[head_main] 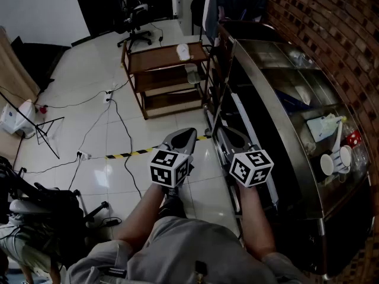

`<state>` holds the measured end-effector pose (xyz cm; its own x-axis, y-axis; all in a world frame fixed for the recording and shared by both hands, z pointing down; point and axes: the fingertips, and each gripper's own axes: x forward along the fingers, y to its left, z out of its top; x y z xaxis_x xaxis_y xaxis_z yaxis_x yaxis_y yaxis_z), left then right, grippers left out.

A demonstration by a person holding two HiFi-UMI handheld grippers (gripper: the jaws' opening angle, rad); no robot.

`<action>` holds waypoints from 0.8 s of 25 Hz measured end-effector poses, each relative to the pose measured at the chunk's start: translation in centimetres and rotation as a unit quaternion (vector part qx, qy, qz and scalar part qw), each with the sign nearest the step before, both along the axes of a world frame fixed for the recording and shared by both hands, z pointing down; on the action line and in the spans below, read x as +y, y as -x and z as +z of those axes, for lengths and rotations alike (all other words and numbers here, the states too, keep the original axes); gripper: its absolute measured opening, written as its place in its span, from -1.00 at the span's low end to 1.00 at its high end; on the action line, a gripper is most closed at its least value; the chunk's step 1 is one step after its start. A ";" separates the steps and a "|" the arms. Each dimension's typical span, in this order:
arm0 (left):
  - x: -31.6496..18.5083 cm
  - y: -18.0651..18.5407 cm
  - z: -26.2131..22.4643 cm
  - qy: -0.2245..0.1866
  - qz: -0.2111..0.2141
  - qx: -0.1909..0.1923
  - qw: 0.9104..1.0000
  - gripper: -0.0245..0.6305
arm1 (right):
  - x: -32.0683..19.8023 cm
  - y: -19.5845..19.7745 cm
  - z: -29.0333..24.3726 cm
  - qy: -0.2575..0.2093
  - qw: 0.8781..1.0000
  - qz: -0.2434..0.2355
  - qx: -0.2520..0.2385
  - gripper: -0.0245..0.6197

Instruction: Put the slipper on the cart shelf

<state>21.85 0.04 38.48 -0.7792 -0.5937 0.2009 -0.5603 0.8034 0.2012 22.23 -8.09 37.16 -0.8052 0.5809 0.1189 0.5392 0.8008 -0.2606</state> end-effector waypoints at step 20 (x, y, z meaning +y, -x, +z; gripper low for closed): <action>11.4 28.6 2.3 -0.014 0.031 0.025 0.999 -0.90 | 11.4 28.0 1.6 -0.041 0.999 0.027 0.025 -0.93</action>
